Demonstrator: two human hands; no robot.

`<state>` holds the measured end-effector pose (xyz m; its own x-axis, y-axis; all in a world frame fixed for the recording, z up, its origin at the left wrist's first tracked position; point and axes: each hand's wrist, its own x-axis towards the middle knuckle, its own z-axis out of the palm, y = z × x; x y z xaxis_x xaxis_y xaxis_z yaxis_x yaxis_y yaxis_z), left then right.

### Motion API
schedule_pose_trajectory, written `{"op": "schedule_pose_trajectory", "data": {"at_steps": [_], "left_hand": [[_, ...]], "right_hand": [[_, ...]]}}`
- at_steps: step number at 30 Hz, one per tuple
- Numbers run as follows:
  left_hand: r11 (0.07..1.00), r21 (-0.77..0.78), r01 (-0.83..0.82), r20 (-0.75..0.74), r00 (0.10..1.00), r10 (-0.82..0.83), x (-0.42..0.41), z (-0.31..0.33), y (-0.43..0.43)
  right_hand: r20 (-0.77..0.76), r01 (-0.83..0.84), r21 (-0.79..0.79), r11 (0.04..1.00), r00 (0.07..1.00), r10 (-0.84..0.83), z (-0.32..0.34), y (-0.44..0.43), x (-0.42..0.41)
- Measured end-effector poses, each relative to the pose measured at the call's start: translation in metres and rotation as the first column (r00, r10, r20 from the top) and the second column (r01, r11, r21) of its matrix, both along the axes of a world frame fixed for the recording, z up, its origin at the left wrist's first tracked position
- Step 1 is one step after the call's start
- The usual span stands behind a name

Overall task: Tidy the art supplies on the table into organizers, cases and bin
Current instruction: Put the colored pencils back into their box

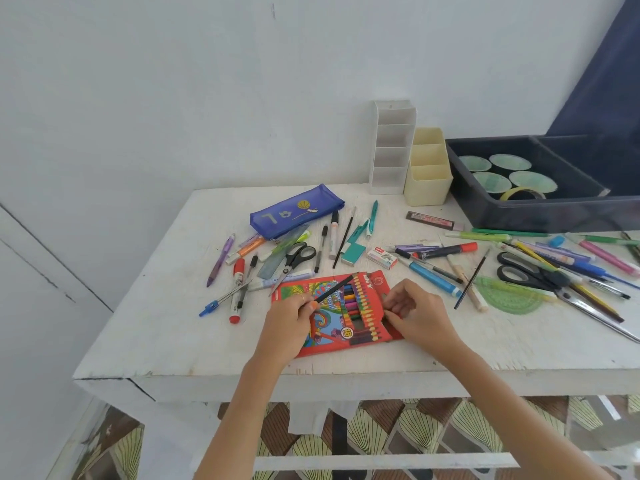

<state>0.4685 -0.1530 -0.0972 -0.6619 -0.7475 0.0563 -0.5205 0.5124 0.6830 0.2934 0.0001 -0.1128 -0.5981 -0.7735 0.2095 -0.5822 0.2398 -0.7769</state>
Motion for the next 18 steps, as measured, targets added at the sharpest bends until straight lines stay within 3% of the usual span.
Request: {"op": "schedule_pose_trajectory", "data": {"at_steps": [11, 14, 18], "left_hand": [[1.000, -0.007, -0.030, 0.029, 0.999, 0.030, -0.003, 0.007, 0.010], [0.997, -0.077, -0.020, 0.015, 1.000, 0.021, -0.010, 0.017, 0.020], [0.988, -0.123, 0.097, 0.024, 0.995, -0.095, -0.025, 0.030, 0.043]], "right_hand": [[-0.048, -0.021, 0.127, 0.992, 0.998, 0.027, 0.011, -0.004, -0.004], [-0.292, 0.046, -0.066, 0.997, 0.954, -0.063, 0.031, 0.000, -0.001], [-0.670, -0.059, -0.091, 0.994, 0.742, -0.017, 0.043, -0.001, 0.002]]}}
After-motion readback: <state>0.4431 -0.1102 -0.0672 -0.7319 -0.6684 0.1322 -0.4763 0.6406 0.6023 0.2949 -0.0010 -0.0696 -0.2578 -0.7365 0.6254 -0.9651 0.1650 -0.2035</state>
